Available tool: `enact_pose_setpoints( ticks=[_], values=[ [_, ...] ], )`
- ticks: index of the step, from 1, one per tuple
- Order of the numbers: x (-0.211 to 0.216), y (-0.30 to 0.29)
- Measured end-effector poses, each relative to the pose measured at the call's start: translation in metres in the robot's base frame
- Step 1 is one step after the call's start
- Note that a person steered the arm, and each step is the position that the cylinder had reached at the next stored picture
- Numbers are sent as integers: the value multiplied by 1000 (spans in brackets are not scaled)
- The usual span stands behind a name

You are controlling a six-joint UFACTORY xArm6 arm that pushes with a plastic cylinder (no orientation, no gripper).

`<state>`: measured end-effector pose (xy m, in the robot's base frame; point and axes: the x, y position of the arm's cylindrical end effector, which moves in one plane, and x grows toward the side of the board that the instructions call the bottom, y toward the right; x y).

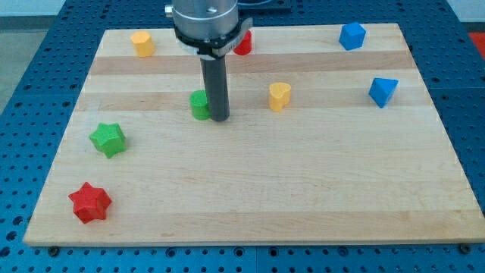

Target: Point your arm at the blue triangle

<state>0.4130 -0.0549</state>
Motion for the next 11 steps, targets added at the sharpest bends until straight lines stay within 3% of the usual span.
enact_pose_setpoints(
  ticks=[5,11],
  values=[
    [-22,-40],
    [-6,-62]
  ],
)
